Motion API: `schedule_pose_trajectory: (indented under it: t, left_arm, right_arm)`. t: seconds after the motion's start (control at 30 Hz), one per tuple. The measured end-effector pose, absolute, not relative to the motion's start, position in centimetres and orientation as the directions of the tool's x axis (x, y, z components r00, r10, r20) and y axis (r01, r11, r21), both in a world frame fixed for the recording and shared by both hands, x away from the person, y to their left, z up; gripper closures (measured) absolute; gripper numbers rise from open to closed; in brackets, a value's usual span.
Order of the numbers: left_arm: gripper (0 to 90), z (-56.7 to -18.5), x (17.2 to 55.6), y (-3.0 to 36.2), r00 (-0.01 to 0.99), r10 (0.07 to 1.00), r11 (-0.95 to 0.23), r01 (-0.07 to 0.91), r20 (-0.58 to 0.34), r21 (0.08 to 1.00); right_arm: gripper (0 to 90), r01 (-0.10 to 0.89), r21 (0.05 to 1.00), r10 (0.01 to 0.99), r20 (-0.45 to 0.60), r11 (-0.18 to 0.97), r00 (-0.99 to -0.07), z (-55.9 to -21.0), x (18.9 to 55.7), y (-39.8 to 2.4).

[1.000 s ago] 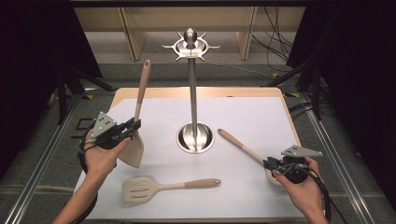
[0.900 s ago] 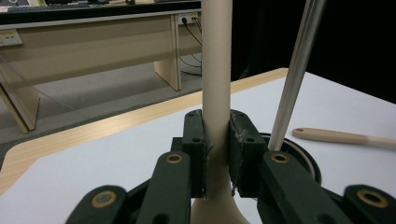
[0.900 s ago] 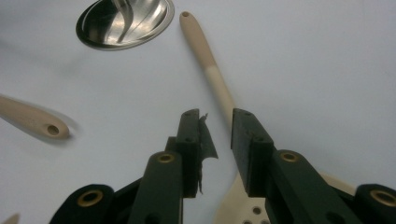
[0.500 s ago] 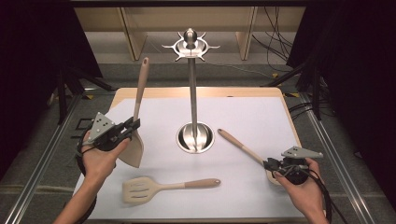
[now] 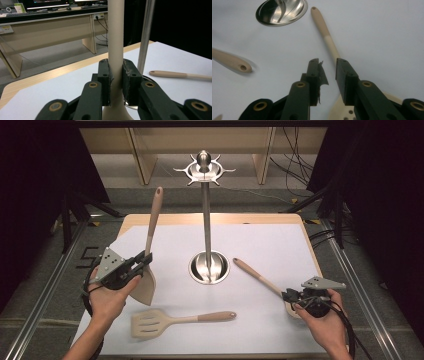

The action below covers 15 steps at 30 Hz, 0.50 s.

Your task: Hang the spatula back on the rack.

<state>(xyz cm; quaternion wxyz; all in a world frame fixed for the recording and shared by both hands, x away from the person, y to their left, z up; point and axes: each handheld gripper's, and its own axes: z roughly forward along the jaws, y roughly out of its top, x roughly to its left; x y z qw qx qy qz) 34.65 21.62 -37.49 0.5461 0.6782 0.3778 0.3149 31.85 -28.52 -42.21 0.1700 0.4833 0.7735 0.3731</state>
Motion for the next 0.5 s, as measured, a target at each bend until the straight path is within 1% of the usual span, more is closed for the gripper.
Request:
schedule_pose_trajectory:
  t: [0.03, 0.2, 0.27, 0.4, 0.43, 0.47, 0.5]
  left_arm:
    - [77.6, -37.5, 34.5, 21.6, 0.517, 0.856, -0.121, 0.168, 0.017, 0.978]
    - [77.6, -37.6, 34.1, 21.4, 0.520, 0.854, -0.130, 0.160, 0.029, 0.978]
    - [77.6, -37.6, 33.9, 21.2, 0.526, 0.850, -0.131, 0.153, 0.032, 0.980]
    - [77.6, -37.3, 33.7, 20.9, 0.531, 0.846, -0.130, 0.138, 0.037, 0.982]
    - [77.6, -37.3, 33.6, 20.7, 0.533, 0.846, -0.114, 0.145, 0.019, 0.983]
    - [77.6, -37.3, 33.6, 20.7, 0.533, 0.846, -0.114, 0.145, 0.019, 0.983]
    - [77.6, -37.1, 33.4, 20.5, 0.538, 0.843, -0.117, 0.135, 0.026, 0.984]
  right_arm:
    - [73.7, 0.613, 0.745, 0.876, 0.081, 0.264, -0.475, -42.2, 31.9, -28.5]
    - [73.7, 0.611, 0.744, 0.875, 0.074, 0.271, -0.478, -42.2, 31.9, -28.6]
    - [73.7, 0.626, 0.739, 0.876, 0.103, 0.249, -0.471, -42.2, 31.8, -28.5]
    - [73.7, 0.619, 0.742, 0.875, 0.092, 0.258, -0.475, -42.2, 31.9, -28.5]
    - [73.7, 0.613, 0.744, 0.876, 0.078, 0.266, -0.475, -42.2, 31.9, -28.5]
    - [73.7, 0.629, 0.736, 0.875, 0.104, 0.252, -0.472, -42.2, 31.8, -28.4]
    - [73.7, 0.625, 0.736, 0.876, 0.093, 0.260, -0.474, -42.1, 31.9, -28.4]
